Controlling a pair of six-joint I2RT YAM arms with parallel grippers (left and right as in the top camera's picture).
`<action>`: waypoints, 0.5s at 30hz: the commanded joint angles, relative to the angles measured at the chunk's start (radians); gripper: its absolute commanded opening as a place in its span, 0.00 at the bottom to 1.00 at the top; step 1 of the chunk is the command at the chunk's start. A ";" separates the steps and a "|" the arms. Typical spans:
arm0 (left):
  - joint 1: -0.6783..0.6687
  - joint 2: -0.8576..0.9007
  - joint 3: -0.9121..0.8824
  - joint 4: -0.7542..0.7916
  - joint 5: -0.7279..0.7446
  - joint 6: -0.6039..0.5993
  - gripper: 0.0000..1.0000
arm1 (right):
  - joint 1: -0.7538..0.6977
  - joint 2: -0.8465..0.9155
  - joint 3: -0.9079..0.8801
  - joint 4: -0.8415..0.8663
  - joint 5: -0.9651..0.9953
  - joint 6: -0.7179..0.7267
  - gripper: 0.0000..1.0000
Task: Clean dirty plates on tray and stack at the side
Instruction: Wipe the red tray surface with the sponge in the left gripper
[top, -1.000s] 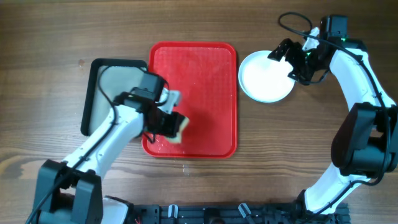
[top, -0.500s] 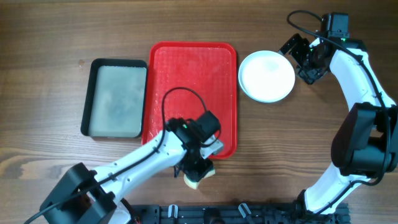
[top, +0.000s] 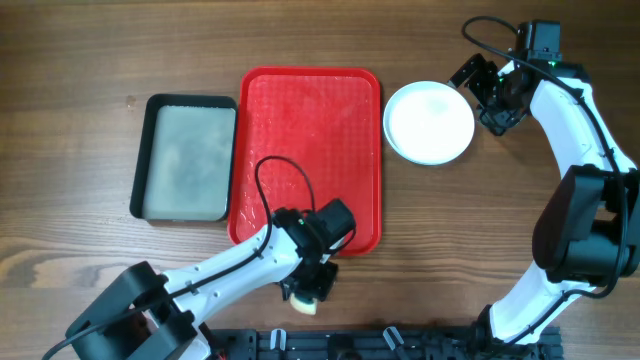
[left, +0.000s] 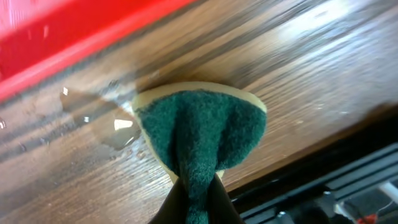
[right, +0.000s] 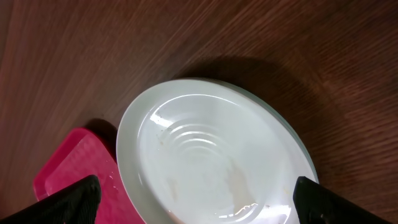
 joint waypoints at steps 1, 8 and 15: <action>-0.005 0.002 -0.045 0.013 -0.064 -0.136 0.04 | -0.002 -0.016 0.019 0.003 0.021 0.010 0.99; -0.004 0.002 -0.063 0.008 -0.070 -0.292 0.04 | -0.002 -0.016 0.019 0.002 0.021 0.010 1.00; -0.003 0.002 -0.063 -0.030 -0.072 -0.526 0.04 | -0.002 -0.016 0.019 0.002 0.021 0.010 1.00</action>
